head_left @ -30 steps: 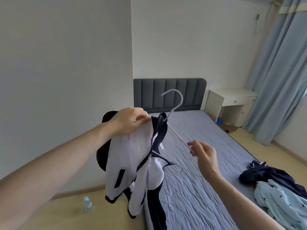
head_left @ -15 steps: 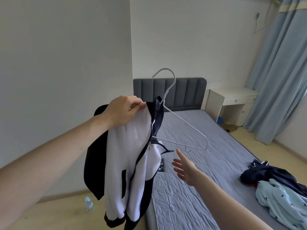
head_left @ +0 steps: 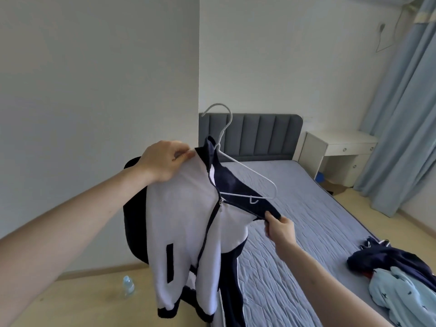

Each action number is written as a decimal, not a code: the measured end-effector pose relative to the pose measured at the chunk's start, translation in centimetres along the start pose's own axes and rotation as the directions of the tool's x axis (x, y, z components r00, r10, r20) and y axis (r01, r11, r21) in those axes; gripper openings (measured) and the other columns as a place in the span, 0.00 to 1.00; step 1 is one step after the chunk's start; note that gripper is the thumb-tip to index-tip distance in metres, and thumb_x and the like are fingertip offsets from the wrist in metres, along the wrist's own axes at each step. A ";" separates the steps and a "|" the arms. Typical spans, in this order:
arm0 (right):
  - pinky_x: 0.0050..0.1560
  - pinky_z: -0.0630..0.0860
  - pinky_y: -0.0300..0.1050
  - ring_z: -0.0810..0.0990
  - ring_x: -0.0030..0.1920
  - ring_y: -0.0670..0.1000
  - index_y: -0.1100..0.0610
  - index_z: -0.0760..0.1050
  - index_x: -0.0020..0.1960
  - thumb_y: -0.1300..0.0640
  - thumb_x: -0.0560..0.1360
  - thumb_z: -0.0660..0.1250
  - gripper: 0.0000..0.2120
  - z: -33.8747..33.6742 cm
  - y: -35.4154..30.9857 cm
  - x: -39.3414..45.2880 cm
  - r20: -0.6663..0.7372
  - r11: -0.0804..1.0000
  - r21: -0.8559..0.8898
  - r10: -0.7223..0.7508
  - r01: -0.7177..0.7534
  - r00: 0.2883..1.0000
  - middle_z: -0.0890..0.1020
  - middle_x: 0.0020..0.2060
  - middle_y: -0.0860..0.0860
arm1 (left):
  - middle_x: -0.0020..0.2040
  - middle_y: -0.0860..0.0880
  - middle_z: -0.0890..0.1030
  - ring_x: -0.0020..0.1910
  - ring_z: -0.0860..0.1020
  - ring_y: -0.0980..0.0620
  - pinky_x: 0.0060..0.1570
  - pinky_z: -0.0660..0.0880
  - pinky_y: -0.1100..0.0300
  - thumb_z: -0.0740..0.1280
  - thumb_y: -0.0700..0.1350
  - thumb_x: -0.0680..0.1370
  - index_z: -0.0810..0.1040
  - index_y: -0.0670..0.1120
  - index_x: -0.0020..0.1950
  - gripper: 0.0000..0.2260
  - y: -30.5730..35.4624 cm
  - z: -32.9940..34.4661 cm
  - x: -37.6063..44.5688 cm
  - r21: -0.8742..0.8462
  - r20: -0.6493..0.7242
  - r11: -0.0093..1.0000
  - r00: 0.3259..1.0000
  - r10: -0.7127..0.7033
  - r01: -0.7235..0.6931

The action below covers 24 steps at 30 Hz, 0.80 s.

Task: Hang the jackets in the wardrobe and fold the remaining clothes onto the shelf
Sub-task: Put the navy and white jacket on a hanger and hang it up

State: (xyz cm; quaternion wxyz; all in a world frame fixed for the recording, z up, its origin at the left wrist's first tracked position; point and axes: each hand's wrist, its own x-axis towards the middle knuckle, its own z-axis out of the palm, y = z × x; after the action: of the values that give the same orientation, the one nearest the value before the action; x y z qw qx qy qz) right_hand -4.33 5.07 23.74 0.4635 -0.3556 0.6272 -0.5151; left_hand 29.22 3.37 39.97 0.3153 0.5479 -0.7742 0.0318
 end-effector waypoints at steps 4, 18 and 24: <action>0.30 0.65 0.46 0.68 0.24 0.48 0.61 0.75 0.39 0.59 0.80 0.67 0.11 -2.0 -1.4 0.3 -0.068 0.997 0.049 -0.062 0.065 0.996 0.73 0.24 0.51 | 0.32 0.55 0.72 0.31 0.68 0.53 0.31 0.60 0.54 0.55 0.63 0.81 0.64 0.51 0.34 0.21 -0.6 1.1 -0.9 0.029 0.038 0.999 0.999 -0.029 0.028; 0.20 0.62 0.37 0.64 0.26 0.49 0.60 0.73 0.38 0.60 0.81 0.66 0.13 -4.2 -4.5 1.8 -0.213 0.961 0.266 0.141 -0.082 0.967 0.71 0.27 0.53 | 0.27 0.53 0.63 0.29 0.61 0.53 0.33 0.61 0.53 0.61 0.54 0.84 0.62 0.44 0.34 0.23 1.2 2.2 -1.6 -0.150 0.142 0.988 0.989 0.049 -0.027; 0.26 0.65 0.41 0.66 0.27 0.49 0.58 0.74 0.38 0.56 0.82 0.66 0.15 -4.6 -5.2 1.3 -0.190 0.978 0.210 0.028 0.013 0.981 0.72 0.27 0.51 | 0.27 0.52 0.68 0.28 0.68 0.54 0.30 0.61 0.57 0.60 0.55 0.84 0.63 0.49 0.33 0.22 0.5 2.9 -1.7 0.042 0.139 0.995 0.987 0.085 -0.092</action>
State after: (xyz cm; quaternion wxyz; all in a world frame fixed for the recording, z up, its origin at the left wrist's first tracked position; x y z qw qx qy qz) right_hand -9.23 4.24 28.71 0.4376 -0.2509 0.6124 -0.6087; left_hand 27.86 3.82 36.96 0.2461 0.5215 -0.8165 0.0268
